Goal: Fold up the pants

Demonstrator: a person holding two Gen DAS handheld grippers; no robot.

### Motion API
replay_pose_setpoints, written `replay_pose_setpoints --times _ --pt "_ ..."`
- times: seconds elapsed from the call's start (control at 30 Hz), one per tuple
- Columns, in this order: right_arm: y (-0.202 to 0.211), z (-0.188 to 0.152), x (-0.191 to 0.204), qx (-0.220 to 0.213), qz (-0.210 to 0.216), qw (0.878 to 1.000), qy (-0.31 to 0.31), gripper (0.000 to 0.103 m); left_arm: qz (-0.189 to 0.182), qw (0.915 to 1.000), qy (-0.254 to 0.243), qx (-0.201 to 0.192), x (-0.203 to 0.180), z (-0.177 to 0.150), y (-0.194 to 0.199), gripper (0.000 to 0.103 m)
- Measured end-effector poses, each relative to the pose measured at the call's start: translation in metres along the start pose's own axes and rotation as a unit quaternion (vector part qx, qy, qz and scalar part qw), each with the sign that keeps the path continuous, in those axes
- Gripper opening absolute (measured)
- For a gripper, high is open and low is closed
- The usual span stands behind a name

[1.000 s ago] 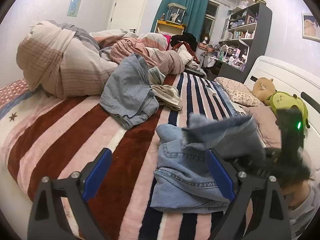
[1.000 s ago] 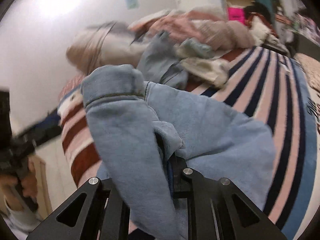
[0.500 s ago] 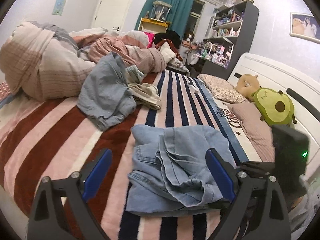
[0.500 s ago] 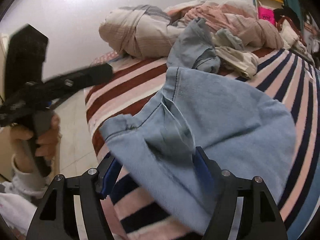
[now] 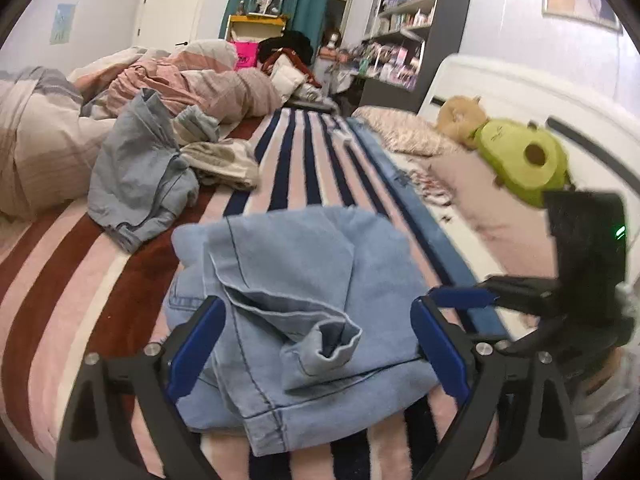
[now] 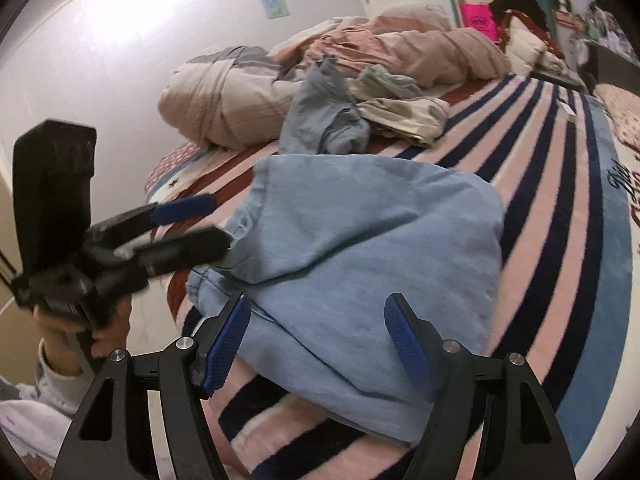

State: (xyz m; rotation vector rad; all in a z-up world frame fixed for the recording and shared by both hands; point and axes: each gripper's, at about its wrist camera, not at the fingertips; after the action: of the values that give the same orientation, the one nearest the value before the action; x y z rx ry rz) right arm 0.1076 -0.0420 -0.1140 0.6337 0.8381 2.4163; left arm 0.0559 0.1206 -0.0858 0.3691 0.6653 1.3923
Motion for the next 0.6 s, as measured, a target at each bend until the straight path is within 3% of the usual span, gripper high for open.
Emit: replay_pose_setpoints --times 0.07,0.1,0.13,0.2,0.33,0.47,0.57,0.6 --pt "0.003 -0.004 -0.006 0.001 -0.006 1.0 -0.008 0.067 0.027 0.9995 -0.009 0.013 -0.003 -0.005 -0.009 0.057" --pt "0.004 -0.006 -0.008 0.001 -0.008 1.0 -0.012 0.067 0.035 0.9991 -0.008 0.023 -0.002 -0.007 -0.013 0.034" --pt "0.006 -0.009 -0.012 0.002 -0.011 1.0 -0.017 0.067 0.032 0.9991 -0.002 0.027 0.0 -0.008 -0.014 0.019" --pt "0.008 -0.012 -0.018 0.001 -0.014 1.0 -0.027 0.067 0.019 0.9995 0.017 0.02 0.007 -0.012 -0.007 0.012" --pt "0.014 -0.018 -0.028 -0.002 -0.02 0.999 -0.042 0.067 0.052 0.9964 0.067 -0.004 0.031 -0.022 0.016 0.01" --pt "0.015 -0.026 -0.037 0.003 -0.021 0.998 -0.058 0.067 0.072 0.9922 0.099 0.026 0.057 -0.042 0.013 0.01" --pt "0.009 -0.032 -0.041 0.015 -0.024 0.997 -0.066 0.067 0.124 0.9867 0.096 0.044 0.068 -0.054 0.01 0.01" --pt "0.008 -0.034 -0.042 0.018 -0.026 0.997 -0.068 0.067 0.123 0.9861 0.102 0.048 0.072 -0.055 0.011 0.01"
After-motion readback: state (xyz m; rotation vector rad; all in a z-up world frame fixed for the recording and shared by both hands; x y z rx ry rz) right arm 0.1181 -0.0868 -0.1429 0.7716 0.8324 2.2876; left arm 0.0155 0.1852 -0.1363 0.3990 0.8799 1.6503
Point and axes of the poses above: each gripper's, at about its wrist camera, not at the fingertips, and y roughly against the way its jaws point, x to its left, z to its top, and after that the axes turned 3 degrees about y, right-handed
